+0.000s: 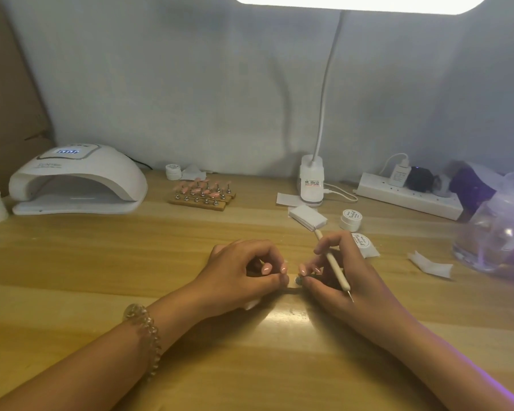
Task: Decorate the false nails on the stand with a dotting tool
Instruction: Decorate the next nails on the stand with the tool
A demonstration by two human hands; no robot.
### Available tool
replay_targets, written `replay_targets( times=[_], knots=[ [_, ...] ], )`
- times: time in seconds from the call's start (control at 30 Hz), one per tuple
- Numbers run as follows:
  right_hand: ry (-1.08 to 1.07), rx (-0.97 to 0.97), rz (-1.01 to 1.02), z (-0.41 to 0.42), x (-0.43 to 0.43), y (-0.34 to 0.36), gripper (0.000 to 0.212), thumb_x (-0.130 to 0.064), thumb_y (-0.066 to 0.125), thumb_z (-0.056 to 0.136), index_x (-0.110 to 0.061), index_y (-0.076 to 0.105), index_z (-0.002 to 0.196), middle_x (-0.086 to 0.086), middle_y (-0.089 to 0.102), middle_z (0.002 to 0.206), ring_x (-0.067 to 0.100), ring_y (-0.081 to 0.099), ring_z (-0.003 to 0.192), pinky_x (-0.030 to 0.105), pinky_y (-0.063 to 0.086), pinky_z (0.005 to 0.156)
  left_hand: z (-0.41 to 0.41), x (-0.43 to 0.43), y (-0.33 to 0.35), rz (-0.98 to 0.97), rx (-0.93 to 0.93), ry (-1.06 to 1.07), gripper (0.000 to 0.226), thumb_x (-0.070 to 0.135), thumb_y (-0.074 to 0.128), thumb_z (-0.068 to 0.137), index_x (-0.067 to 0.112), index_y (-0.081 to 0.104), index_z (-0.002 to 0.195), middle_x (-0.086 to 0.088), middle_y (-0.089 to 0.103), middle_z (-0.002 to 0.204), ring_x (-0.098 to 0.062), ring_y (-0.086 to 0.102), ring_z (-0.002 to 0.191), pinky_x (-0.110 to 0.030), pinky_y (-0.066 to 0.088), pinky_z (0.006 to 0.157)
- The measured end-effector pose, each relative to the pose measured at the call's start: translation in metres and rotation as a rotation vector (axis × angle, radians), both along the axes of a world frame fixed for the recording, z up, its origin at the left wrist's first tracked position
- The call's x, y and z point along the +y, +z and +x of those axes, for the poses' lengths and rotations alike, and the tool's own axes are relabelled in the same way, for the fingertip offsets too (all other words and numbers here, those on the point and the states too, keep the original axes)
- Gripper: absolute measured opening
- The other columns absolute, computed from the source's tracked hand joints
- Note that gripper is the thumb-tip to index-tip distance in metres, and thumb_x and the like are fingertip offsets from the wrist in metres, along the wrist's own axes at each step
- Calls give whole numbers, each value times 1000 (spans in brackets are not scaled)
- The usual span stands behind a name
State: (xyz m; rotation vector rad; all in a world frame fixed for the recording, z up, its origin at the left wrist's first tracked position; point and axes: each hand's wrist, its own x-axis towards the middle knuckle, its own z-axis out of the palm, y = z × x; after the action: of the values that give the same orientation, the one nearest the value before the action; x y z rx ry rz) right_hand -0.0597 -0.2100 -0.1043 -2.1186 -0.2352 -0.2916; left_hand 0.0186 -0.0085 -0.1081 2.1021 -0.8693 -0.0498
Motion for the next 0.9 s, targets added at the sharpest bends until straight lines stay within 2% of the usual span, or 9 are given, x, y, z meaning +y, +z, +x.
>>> replay_targets(
  times=[0.13,0.27,0.43,0.6,0.7,0.77,0.9],
  knots=[
    [-2,-5,-12,0,1,1,36,-8,72,87,-19,43,105,-3,65,86,9,63,71,30,53,72,-1,0,0,3,-2,1,13,39,77,82,31,67,83,30,55,69,4,52,70,-35,33,81],
    [-20,-11,-22,0,1,0,37,-10,73,87,-19,43,106,-1,64,84,8,61,70,23,50,68,0,-1,0,4,1,-4,13,39,77,82,32,66,82,27,54,68,4,52,68,-35,32,80],
    [-38,21,7,-1,-5,2,37,-8,69,88,-22,41,108,-8,65,90,11,66,74,32,56,76,0,2,0,60,-12,-20,21,45,78,79,34,64,89,26,57,77,1,54,76,-33,32,77],
    [-48,8,-20,-1,-4,2,36,-7,68,89,-24,41,106,-13,64,90,12,65,78,38,54,79,1,3,2,72,-35,-29,17,47,74,78,40,65,90,10,69,98,-10,61,98,-43,43,95],
    [-65,-5,-44,-2,-3,2,37,-8,69,88,-24,42,106,-14,64,91,12,66,83,36,54,81,1,3,1,47,-57,-17,16,40,78,80,35,68,91,8,69,97,-12,61,97,-45,46,90],
    [-97,-19,-43,-3,-4,2,37,-6,68,87,-25,42,106,-9,65,89,10,66,86,35,55,82,1,4,1,34,-70,9,17,34,80,80,32,70,94,10,67,93,-13,60,94,-45,47,87],
    [-137,-49,-76,-4,-7,0,37,-3,65,88,-26,42,105,-5,64,88,6,65,83,25,53,75,2,4,1,35,-72,30,21,32,80,81,31,72,100,15,60,88,-12,57,96,-45,45,92]
  ],
)
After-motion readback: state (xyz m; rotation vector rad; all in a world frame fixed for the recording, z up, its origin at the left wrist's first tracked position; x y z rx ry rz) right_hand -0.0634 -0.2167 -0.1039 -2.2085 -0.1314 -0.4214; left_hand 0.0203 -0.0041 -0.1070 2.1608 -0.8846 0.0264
